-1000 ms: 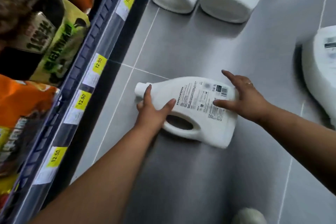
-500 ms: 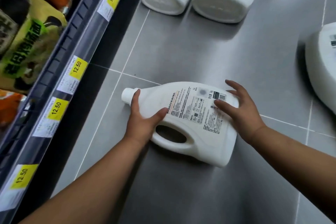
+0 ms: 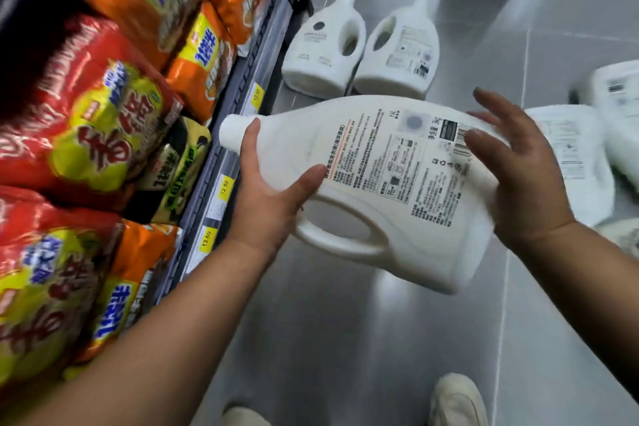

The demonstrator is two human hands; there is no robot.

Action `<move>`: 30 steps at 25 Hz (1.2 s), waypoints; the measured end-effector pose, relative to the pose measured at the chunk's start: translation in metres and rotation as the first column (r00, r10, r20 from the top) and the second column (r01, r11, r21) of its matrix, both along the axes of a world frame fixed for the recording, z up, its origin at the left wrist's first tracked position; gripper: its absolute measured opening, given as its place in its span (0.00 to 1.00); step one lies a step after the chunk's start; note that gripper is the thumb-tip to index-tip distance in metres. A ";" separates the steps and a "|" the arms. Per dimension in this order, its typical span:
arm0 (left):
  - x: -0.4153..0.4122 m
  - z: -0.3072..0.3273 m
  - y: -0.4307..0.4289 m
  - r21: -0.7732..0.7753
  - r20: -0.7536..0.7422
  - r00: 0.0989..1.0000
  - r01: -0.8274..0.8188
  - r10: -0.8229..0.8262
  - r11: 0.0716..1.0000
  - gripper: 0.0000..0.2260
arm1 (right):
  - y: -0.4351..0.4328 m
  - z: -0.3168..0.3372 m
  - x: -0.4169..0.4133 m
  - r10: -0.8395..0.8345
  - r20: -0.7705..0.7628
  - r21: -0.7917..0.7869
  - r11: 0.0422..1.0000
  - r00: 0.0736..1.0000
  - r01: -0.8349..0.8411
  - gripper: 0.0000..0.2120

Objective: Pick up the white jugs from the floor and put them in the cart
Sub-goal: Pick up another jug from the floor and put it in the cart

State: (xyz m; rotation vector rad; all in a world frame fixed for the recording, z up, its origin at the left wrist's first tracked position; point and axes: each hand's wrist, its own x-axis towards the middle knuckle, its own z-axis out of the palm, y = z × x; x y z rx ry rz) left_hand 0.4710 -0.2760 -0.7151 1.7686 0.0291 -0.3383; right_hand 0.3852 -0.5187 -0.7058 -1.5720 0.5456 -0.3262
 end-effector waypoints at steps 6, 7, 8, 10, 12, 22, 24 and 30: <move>0.011 0.266 -0.015 -0.033 0.127 0.989 0.075 -0.070 0.997 0.46 | -0.013 0.264 -0.008 -0.056 0.140 -0.021 0.998 0.989 0.059 0.28; 0.012 0.315 -0.021 -0.028 0.161 0.983 0.094 -0.089 0.995 0.46 | -0.016 0.311 -0.012 -0.072 0.170 -0.016 0.997 0.983 0.075 0.28; 0.009 0.366 -0.026 -0.021 0.191 0.976 0.107 -0.101 0.994 0.47 | -0.017 0.358 -0.018 -0.089 0.189 -0.018 0.995 0.978 0.094 0.29; 0.001 0.463 -0.037 -0.022 0.279 0.951 0.148 -0.136 0.989 0.46 | -0.020 0.450 -0.032 -0.137 0.255 -0.041 0.988 0.957 0.152 0.31; -0.008 0.544 -0.043 -0.050 0.347 0.922 0.201 -0.172 0.978 0.45 | -0.020 0.530 -0.052 -0.164 0.318 -0.067 0.979 0.934 0.195 0.32; -0.107 0.765 -0.085 -0.124 0.610 0.661 0.624 -0.436 0.772 0.48 | 0.024 0.752 -0.245 -0.423 0.593 -0.163 0.769 0.685 0.617 0.22; -0.157 0.787 -0.094 -0.109 0.622 0.603 0.698 -0.499 0.708 0.49 | 0.039 0.772 -0.304 -0.486 0.610 -0.167 0.694 0.626 0.700 0.25; -0.345 0.829 -0.110 -0.107 0.640 0.381 0.904 -0.668 0.413 0.46 | 0.106 0.807 -0.512 -0.666 0.649 -0.061 0.436 0.368 0.898 0.21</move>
